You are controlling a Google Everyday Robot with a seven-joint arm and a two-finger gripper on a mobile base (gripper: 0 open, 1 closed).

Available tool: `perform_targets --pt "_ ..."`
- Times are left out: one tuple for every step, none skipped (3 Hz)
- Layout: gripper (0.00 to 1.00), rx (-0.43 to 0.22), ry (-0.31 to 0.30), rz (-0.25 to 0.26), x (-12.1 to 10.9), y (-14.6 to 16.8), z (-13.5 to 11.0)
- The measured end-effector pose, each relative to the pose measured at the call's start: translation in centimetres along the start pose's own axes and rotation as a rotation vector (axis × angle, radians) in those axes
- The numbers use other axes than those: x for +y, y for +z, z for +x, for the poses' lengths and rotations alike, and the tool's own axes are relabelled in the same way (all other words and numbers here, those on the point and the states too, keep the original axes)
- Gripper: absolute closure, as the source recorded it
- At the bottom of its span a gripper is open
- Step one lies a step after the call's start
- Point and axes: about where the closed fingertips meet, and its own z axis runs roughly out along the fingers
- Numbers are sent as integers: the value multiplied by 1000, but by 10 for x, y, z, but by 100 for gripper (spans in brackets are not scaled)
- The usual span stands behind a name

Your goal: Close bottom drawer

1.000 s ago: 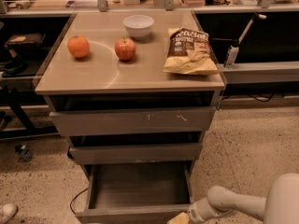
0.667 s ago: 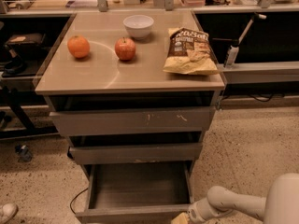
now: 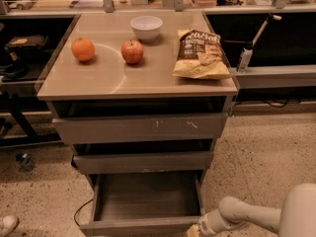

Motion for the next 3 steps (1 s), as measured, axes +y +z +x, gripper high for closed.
perform_targets --pt "100 -21 -17 -8 3 3 -17" --pt "100 -35 -38 8 3 7 -33" --pt "100 -43 -61 27 3 11 -48"
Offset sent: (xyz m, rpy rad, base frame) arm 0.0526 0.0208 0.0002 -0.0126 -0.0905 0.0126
